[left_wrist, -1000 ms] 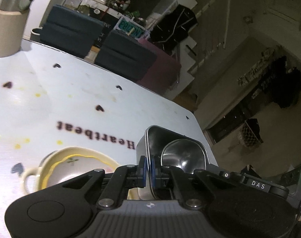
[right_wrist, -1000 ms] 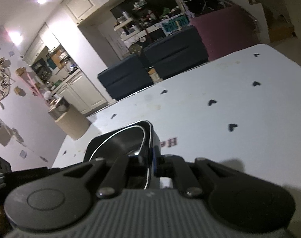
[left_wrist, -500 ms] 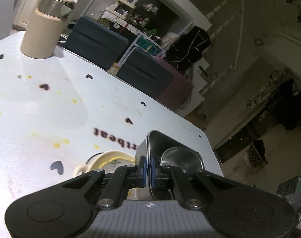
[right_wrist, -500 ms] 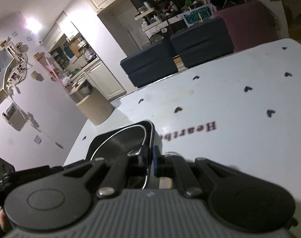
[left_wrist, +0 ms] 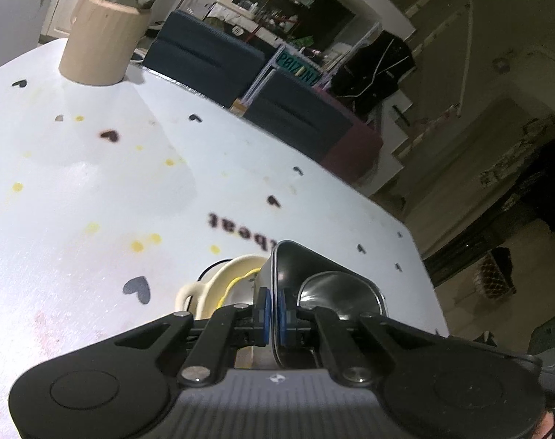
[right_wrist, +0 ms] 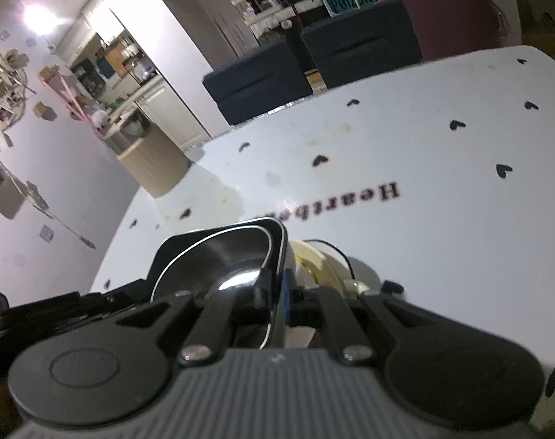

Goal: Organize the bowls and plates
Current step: 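Lower the steel tray into the cream bowl stack with both grippers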

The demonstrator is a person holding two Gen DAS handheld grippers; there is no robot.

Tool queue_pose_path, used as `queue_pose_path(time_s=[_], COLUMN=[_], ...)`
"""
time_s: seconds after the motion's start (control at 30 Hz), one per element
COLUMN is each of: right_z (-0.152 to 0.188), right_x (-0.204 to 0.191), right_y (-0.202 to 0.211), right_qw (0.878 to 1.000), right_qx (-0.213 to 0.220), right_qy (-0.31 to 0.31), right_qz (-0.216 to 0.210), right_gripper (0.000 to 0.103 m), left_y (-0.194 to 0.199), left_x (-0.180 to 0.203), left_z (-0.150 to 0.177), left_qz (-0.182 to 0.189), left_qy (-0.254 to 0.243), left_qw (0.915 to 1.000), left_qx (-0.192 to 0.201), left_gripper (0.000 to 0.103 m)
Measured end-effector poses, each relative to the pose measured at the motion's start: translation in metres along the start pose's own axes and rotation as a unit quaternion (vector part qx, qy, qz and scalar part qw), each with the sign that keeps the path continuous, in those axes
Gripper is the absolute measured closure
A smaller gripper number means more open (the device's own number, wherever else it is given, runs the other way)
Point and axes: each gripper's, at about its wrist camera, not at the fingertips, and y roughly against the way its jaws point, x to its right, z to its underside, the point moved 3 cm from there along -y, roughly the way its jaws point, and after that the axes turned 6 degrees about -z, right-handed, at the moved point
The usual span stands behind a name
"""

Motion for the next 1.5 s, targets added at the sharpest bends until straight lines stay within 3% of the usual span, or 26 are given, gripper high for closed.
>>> queue_pose_path(time_s=[0.7, 1.5], right_z=[0.007, 0.009], right_x=[-0.005, -0.009], right_y=[-0.023, -0.031], right_qw=[0.999, 0.998], right_qx=[-0.033, -0.037], right_qy=[-0.003, 0.018], right_qz=[0.033, 0.047], right_gripper=[0.094, 0.092], left_y=[-0.019, -0.023], left_x=[-0.011, -0.012], left_z=[0.007, 0.008], left_qz=[-0.026, -0.022], left_qy=[0.0, 0.003], left_qw=[0.9993, 0.9992], left_qx=[-0.026, -0.032], left_gripper=[0.098, 0.098])
